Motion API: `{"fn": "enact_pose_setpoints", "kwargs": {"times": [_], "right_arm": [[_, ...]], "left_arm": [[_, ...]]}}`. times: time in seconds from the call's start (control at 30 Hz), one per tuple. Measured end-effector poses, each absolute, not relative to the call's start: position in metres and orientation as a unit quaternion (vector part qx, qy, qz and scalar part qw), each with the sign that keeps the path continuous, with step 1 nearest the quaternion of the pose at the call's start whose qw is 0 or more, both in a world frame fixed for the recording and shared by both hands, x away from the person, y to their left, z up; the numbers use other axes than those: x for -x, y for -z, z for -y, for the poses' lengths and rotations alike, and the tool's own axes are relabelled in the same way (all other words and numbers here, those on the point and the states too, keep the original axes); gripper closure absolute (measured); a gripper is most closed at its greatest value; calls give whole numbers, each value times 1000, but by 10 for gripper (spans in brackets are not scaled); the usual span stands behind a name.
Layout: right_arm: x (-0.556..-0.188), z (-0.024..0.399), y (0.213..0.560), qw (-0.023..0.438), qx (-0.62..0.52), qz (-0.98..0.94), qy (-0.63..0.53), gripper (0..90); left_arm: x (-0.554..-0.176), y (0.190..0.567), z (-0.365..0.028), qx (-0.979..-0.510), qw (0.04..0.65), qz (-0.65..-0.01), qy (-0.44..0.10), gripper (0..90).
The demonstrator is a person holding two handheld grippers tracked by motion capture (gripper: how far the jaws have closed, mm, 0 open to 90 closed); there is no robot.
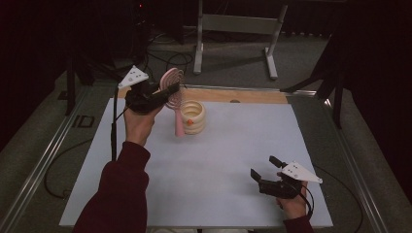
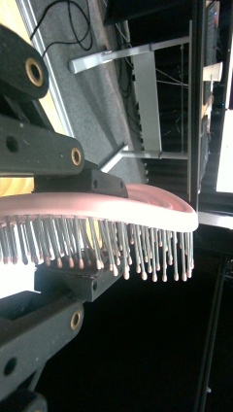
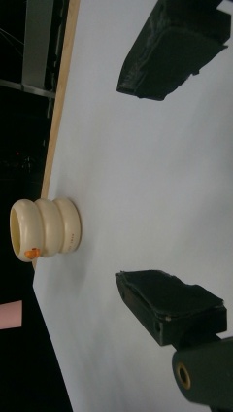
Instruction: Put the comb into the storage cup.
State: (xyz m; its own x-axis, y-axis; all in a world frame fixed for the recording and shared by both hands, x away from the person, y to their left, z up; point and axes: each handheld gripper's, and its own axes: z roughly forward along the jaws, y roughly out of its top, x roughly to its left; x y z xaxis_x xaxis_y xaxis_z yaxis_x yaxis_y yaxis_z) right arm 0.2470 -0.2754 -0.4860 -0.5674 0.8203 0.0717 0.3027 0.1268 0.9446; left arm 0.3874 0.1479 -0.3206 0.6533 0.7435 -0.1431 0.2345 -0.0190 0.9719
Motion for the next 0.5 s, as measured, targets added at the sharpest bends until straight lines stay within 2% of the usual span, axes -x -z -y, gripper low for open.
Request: {"fn": "enact_pose_setpoints", "kwargs": {"times": [0.5], "right_arm": [[-247, 275, 486, 239, -395, -710, -532, 111]], "left_arm": [[-395, 312, -143, -680, 602, -358, -217, 655]]}}
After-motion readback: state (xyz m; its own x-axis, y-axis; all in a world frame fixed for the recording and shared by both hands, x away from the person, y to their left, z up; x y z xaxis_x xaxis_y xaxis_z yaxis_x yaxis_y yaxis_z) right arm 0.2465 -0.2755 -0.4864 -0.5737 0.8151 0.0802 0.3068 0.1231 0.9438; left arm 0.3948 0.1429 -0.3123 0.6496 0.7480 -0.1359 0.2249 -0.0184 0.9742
